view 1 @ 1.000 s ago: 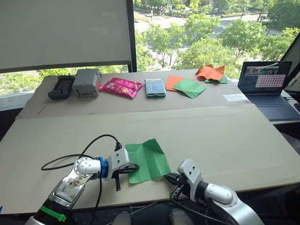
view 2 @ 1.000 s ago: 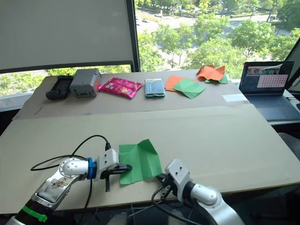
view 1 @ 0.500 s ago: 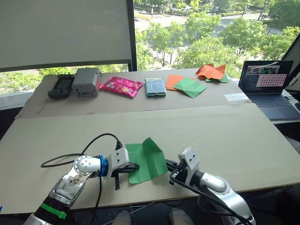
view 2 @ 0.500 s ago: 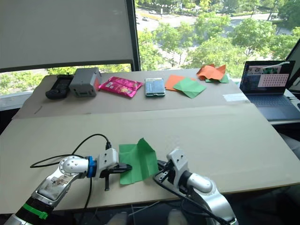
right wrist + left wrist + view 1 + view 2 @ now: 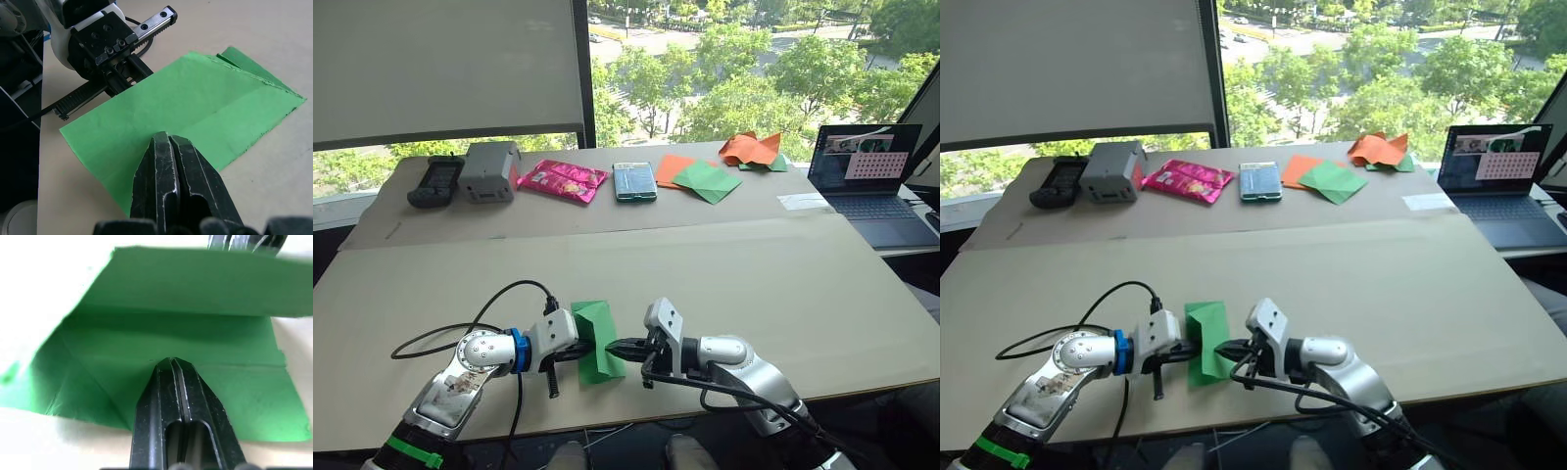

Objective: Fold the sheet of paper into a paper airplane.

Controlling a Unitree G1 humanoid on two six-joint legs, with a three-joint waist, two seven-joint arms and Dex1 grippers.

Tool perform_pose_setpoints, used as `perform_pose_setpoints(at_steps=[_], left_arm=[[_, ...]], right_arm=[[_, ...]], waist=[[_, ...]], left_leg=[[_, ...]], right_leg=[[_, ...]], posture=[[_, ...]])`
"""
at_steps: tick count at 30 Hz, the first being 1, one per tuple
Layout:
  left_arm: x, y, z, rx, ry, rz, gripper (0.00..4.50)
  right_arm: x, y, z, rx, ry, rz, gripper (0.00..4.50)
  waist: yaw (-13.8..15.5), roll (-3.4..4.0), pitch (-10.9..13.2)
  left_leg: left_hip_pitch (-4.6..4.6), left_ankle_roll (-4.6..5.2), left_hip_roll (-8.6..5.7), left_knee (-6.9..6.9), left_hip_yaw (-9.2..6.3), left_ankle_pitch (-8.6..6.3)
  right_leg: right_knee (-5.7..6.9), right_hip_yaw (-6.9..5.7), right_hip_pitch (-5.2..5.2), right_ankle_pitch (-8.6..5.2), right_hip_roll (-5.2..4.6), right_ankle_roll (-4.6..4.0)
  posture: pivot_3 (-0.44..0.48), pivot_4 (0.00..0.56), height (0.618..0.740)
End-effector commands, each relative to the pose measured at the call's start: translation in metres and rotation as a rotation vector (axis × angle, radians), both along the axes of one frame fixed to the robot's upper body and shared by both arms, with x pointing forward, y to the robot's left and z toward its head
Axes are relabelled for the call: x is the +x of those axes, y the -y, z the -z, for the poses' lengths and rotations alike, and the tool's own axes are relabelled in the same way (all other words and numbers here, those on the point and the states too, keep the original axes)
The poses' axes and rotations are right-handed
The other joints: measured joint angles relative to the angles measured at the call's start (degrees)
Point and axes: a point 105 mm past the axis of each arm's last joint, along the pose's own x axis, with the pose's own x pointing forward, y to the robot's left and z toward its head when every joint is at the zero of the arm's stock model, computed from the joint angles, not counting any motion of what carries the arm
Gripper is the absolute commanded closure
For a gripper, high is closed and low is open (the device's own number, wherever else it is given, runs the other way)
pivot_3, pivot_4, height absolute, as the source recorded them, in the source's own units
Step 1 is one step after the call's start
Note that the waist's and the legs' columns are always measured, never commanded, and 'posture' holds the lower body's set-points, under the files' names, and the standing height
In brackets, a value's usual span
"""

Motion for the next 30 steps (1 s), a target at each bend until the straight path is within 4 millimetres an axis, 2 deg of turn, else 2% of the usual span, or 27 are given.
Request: perform_pose_setpoints(at_steps=[1,6,9,12,15,16,18,20,24,27,30], left_arm=[[-0.001,-0.025,0.0,0.052,-0.015,-0.104,4.5],[-0.005,-0.042,-0.02,0.026,-0.002,-0.175,4.5],[-0.004,-0.048,-0.041,-0.05,0.001,-0.218,4.5],[0.002,-0.042,-0.06,-0.18,-0.001,-0.232,4.5],[0.004,-0.026,-0.066,-0.277,-0.046,-0.201,4.5],[0.005,-0.021,-0.064,-0.299,-0.065,-0.196,4.5],[0.009,-0.013,-0.048,-0.307,-0.115,-0.192,4.5],[0.01,-0.01,-0.038,-0.297,-0.136,-0.187,4.5],[0.015,-0.01,-0.016,-0.233,-0.16,-0.186,4.5],[0.015,-0.013,-0.001,-0.153,-0.155,-0.172,4.5],[0.014,-0.012,0.005,-0.121,-0.145,-0.148,4.5]], right_arm=[[0.004,-0.008,0.0,-0.007,0.015,-0.036,4.46],[0.007,-0.009,0.013,-0.053,-0.013,-0.048,4.46],[0.01,-0.009,0.02,-0.084,-0.018,-0.048,4.46],[0.012,-0.01,0.023,-0.096,-0.02,-0.045,4.46],[0.013,-0.011,0.025,-0.101,-0.02,-0.045,4.46],[0.013,-0.011,0.025,-0.103,-0.02,-0.043,4.46],[0.015,-0.01,0.024,-0.105,-0.018,-0.035,4.46],[0.015,-0.01,0.024,-0.105,-0.017,-0.031,4.46],[0.015,-0.008,0.021,-0.106,-0.013,-0.016,4.46],[0.02,-0.006,0.012,-0.094,0.019,0.0,4.46],[0.026,-0.005,-0.001,-0.066,0.045,0.007,4.46]], waist=[[-0.09,0.0,0.01],[-0.02,-0.02,0.12],[0.02,-0.16,0.21],[0.1,-0.18,0.25],[0.01,-0.25,0.22],[0.0,-0.27,0.19],[-0.11,-0.31,0.08],[-0.41,-0.26,0.06],[-0.55,-0.29,0.08],[-0.44,-0.3,0.09],[0.02,-0.27,0.11]], left_leg=[[0.03,0.0,0.02,-0.01,0.0,0.0],[0.03,-0.05,0.02,-0.02,0.0,-0.04],[0.05,-0.13,0.07,-0.02,0.0,-0.08],[0.07,-0.4,0.14,-0.01,0.0,-0.25],[0.08,-0.4,0.16,-0.01,0.0,-0.25],[0.12,-0.4,0.17,-0.01,0.0,-0.25],[0.19,-0.37,0.18,0.0,0.0,-0.23],[0.24,-0.07,0.17,-0.01,0.01,-0.05],[0.27,-0.06,0.21,-0.01,0.0,-0.04],[0.27,-0.09,0.21,-0.01,-0.01,-0.06],[0.25,-0.15,0.2,0.01,-0.01,-0.1]], right_leg=[[0.04,0.0,-0.01,0.0,0.01,0.0],[0.09,0.0,-0.07,0.0,0.01,-0.01],[0.08,-0.03,-0.09,-0.01,0.02,-0.01],[0.08,-0.14,-0.04,-0.02,0.02,-0.04],[0.08,-0.2,-0.02,-0.02,0.03,-0.04],[0.08,-0.2,0.01,-0.02,0.05,-0.04],[0.1,-0.2,0.09,-0.02,0.07,-0.04],[0.13,-0.18,0.11,-0.02,0.11,-0.05],[0.45,-0.17,0.02,-0.08,0.16,-0.15],[0.44,-0.18,0.01,-0.11,0.16,-0.2],[0.41,-0.17,0.0,-0.12,0.13,-0.21]], posture=[[0.0,0.15,0.721],[0.0,0.15,0.721],[0.0,0.15,0.721],[0.0,0.15,0.721],[0.0,0.15,0.721],[0.0,0.15,0.721],[0.0,0.15,0.721],[0.0,0.15,0.721],[0.0,0.15,0.721],[0.0,0.15,0.721],[0.0,0.15,0.721]])
